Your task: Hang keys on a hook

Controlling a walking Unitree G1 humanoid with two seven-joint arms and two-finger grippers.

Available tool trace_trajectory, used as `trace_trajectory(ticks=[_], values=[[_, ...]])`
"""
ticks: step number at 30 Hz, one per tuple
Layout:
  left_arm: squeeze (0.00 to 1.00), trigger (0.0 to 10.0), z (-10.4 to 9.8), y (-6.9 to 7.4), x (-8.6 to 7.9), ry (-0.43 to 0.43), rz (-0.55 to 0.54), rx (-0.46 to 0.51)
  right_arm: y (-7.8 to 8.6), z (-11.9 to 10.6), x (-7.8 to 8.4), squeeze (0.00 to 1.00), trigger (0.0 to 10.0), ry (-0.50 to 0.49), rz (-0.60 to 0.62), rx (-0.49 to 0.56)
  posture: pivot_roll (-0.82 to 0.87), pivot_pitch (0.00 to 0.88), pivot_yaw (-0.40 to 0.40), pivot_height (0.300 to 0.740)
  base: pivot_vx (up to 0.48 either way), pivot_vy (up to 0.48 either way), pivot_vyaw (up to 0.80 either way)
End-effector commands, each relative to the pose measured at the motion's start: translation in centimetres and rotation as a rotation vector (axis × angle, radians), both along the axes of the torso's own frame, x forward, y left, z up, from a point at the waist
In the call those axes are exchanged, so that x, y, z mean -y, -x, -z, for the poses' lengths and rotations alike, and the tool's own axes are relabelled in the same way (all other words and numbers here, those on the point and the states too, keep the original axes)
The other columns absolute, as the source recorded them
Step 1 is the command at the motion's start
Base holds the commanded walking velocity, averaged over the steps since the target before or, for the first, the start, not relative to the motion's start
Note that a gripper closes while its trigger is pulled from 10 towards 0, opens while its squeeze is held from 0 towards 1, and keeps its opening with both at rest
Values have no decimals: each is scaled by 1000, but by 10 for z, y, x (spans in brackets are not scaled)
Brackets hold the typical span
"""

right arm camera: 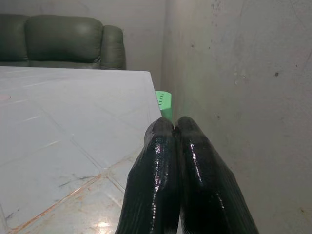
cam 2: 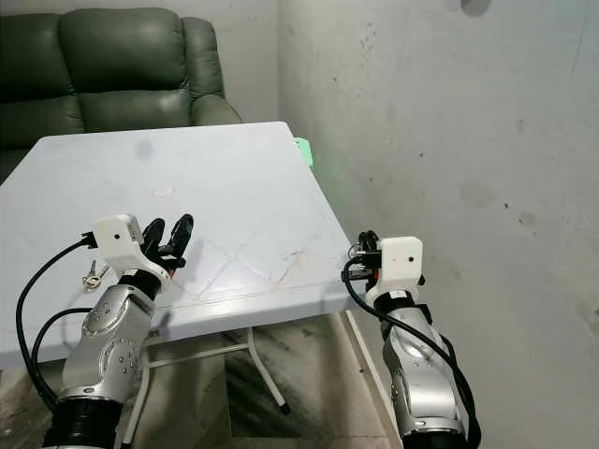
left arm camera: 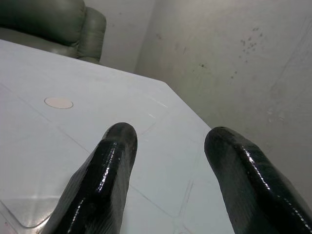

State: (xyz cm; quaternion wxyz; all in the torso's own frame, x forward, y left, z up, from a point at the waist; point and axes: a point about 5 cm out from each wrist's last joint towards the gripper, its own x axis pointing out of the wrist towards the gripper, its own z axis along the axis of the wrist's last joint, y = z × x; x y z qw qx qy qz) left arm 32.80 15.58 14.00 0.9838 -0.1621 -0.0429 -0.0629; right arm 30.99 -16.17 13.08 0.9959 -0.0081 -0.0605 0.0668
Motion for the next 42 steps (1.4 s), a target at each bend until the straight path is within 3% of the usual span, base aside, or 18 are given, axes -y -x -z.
trace_trajectory(ticks=[1, 12, 42], values=[[0, 10000, -2, -1, 0, 7, -3, -1, -1, -7, 1, 0, 10000, 5, 1, 28, 145, 0, -4, 740, 0, 420, 0], [0, 10000, -1, 0, -1, 17, -8, -8, 0, -6, 1, 0, 10000, 8, -5, 24, 146, 0, -7, 740, 0, 434, 0], [0, 10000, -5, 0, 1, 30, -25, 6, 0, -6, 6, 0, 10000, -5, 8, -6, 149, 0, -17, 740, 0, 0, -24]])
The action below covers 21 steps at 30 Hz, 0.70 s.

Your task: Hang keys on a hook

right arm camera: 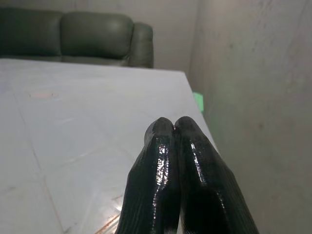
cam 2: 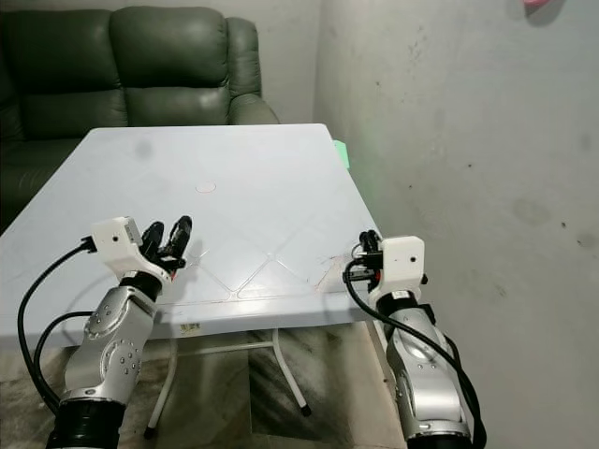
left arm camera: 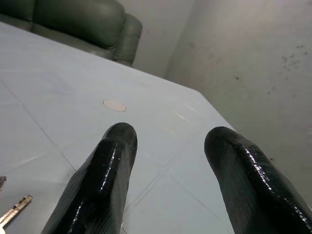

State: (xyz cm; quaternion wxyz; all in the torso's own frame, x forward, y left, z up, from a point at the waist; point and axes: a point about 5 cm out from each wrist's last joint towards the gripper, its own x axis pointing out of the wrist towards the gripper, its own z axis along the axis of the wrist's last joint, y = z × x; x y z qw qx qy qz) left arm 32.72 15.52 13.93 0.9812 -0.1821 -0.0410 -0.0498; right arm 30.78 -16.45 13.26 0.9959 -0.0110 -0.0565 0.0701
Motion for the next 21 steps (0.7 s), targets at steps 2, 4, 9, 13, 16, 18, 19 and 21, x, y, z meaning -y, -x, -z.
trace_trajectory(ticks=[2, 4, 9, 13, 16, 18, 19, 21], values=[[0, 10000, -6, -1, -1, -13, -7, 14, -2, -3, 3, 0, 10000, -17, 22, -11, 149, 0, -17, 740, 0, 0, -716], [0, 10000, -6, -1, 0, -15, -7, 14, -2, -2, 2, 0, 10000, -18, 21, -13, 149, 0, -17, 740, 0, 0, -712], [0, 10000, -8, -1, -1, -31, -7, 20, -2, 0, 0, 0, 10000, -26, 22, -24, 157, 0, -11, 740, 0, 0, -716], [0, 10000, -9, -3, -1, -34, -13, 24, -3, -1, 0, 0, 10000, -29, 26, -26, 160, 0, -12, 740, 0, 0, -719], [0, 10000, -11, -3, -2, -34, -17, 27, -5, -2, -1, 0, 10000, -32, 29, -26, 161, 0, -12, 740, 0, 0, -719], [0, 10000, -11, -3, -2, -33, -19, 27, -5, -2, 0, 0, 10000, -32, 30, -26, 161, 0, -12, 740, 0, 0, -716], [0, 10000, -11, -4, -2, -32, -19, 27, -5, -2, 0, 0, 10000, -33, 31, -26, 161, 0, -11, 740, 0, 0, -712], [0, 10000, -11, -4, -2, -32, -19, 28, -5, -2, 0, 0, 10000, -34, 32, -27, 161, 0, -11, 740, 0, 0, -719]])
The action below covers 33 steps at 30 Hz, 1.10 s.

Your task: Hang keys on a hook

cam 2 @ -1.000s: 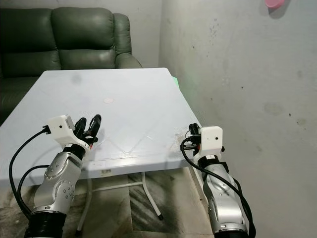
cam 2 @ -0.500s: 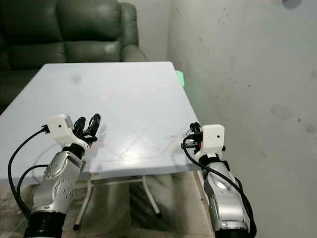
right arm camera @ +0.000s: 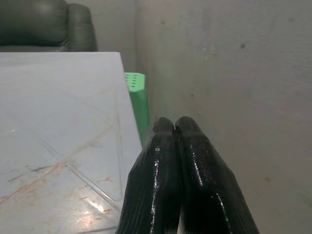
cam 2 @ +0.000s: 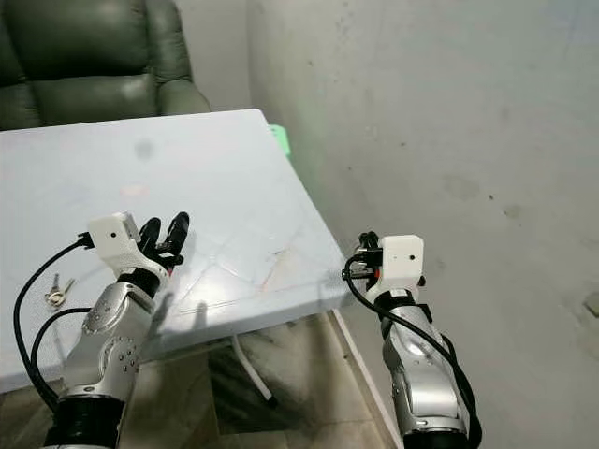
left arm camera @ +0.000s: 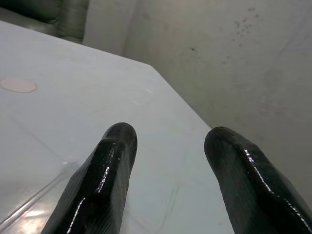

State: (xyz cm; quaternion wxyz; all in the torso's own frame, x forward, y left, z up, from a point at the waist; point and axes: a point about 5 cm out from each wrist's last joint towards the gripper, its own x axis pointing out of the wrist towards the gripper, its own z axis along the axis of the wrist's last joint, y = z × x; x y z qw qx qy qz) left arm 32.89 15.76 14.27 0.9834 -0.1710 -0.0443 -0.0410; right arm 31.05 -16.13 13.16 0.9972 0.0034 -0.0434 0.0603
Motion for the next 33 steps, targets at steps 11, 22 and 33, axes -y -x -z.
trace_trajectory(ticks=[11, 22, 33], values=[[0, 10000, -11, -5, 3, -14, 9, 34, -7, -5, 3, 0, 10000, -14, 24, 6, 162, 0, -6, 740, 0, 0, -715], [0, 10000, -11, -6, 3, -19, 17, 24, -6, -5, 1, 0, 10000, -25, 30, 3, 160, 0, 1, 740, 0, 0, -715], [0, 10000, -11, -7, 3, -12, 19, 18, -6, -4, 2, 0, 10000, -28, 37, 0, 156, 0, 4, 740, 0, 0, -715]])
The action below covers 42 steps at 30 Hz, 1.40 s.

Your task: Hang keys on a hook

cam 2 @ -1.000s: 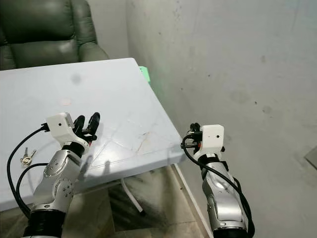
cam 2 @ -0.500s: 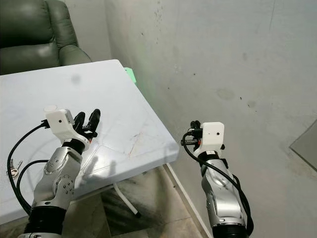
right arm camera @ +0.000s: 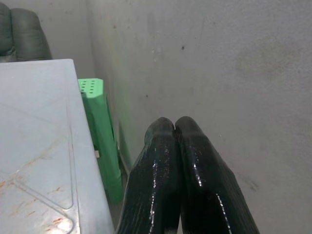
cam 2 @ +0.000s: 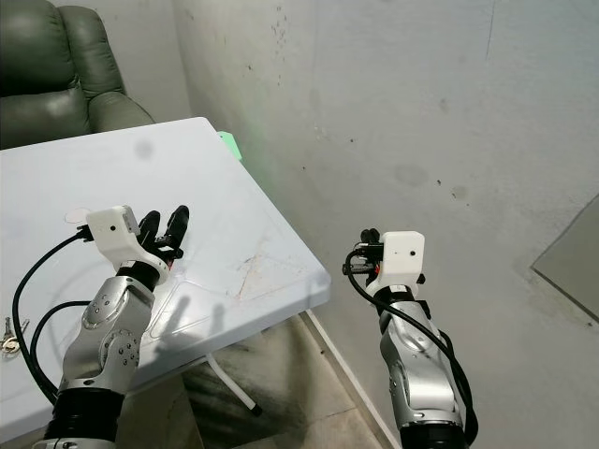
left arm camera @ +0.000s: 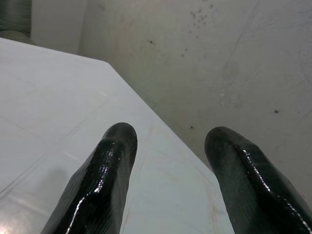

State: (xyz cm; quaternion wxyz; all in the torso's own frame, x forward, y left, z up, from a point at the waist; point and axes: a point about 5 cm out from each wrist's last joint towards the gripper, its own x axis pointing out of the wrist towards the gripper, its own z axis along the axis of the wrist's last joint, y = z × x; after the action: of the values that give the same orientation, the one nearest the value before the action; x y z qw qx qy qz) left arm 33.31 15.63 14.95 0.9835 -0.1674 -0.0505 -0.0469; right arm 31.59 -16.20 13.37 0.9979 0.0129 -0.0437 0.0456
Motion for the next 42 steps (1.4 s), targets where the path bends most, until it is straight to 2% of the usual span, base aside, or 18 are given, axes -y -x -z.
trace_trajectory(ticks=[1, 42], values=[[0, 10000, -4, -3, 2, -6, 10, 3, -1, -2, 1, 0, 10000, -8, 9, 0, 156, 0, 4, 740, 0, 0, -712], [0, 10000, 0, -1, 6, -2, 24, -22, 4, 0, 2, 0, 10000, -7, 19, -8, 146, 0, 8, 740, 0, 0, -717]])
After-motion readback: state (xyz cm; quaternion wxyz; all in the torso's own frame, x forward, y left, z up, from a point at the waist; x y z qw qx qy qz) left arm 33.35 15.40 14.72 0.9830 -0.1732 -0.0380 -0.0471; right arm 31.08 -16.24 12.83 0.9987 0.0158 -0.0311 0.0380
